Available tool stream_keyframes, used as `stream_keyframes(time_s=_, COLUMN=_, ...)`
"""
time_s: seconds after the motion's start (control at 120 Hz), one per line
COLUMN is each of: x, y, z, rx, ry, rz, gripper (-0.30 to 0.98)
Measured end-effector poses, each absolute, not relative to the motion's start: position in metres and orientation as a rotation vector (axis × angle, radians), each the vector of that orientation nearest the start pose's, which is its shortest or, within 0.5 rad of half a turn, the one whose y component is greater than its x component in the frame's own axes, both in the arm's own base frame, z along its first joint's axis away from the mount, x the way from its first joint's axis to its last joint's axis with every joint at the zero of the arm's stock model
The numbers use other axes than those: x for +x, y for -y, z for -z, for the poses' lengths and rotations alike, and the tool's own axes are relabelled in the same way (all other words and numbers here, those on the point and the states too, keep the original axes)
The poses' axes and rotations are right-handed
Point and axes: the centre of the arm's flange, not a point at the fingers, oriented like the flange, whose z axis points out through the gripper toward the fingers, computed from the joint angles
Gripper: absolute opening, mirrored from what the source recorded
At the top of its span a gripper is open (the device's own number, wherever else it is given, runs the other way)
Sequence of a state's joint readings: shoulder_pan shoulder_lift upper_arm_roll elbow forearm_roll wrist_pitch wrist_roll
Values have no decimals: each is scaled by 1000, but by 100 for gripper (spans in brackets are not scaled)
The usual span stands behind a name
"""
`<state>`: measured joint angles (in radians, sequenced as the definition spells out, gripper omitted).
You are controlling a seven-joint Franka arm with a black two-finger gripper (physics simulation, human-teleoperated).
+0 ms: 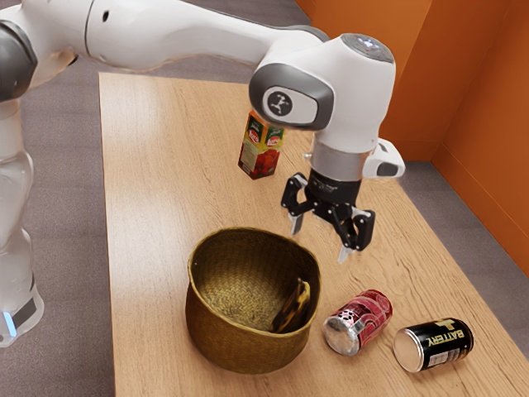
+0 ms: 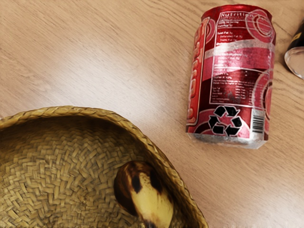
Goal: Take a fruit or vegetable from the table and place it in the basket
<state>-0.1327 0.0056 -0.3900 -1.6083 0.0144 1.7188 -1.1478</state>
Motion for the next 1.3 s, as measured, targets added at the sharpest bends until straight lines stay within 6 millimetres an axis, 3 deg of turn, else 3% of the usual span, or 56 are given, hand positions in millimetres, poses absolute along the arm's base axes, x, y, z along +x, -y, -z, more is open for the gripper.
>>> stream_keyframes(time_s=0.383, x=481, y=274, z=-650, rx=-3004, ry=992, rz=119, gripper=69)
stream_keyframes(time_s=0.717, x=487, y=252, z=-648, rx=-2964, ry=1052, rz=46, gripper=69)
stream_keyframes(time_s=0.908, x=498, y=228, z=-649, rx=-2955, ry=1134, rz=24, gripper=69)
stream_keyframes(time_s=1.3, x=525, y=160, z=-649, rx=-2883, ry=1339, rz=17, gripper=69)
